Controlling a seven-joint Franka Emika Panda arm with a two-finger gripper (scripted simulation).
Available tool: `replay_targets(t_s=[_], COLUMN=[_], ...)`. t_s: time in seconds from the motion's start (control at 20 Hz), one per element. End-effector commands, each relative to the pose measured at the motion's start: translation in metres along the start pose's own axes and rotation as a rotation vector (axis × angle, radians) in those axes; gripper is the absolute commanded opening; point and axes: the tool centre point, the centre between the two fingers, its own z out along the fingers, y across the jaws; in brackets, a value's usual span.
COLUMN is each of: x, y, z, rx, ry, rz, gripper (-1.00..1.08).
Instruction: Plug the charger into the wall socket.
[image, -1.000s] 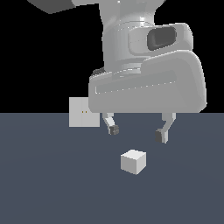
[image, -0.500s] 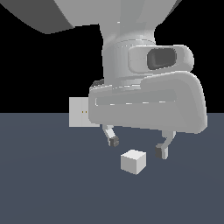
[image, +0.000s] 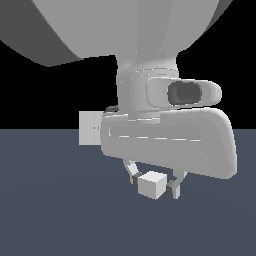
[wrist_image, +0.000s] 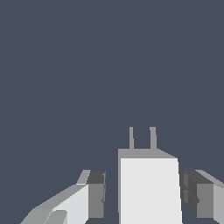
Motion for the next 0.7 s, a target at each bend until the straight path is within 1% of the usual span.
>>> replay_targets(t_s=[0.0,0.45,0.65], x=[0.0002,0.0001,0.0021], y=[-0.0003,-0.0004,-0.0044], z=[0.0006,0.0005,-0.0018], rx=[0.001,0.001,0.003], ry=[0.001,0.001,0.001], rz=[0.0,0.0,-0.019], gripper=[-1.0,-1.0,-1.0])
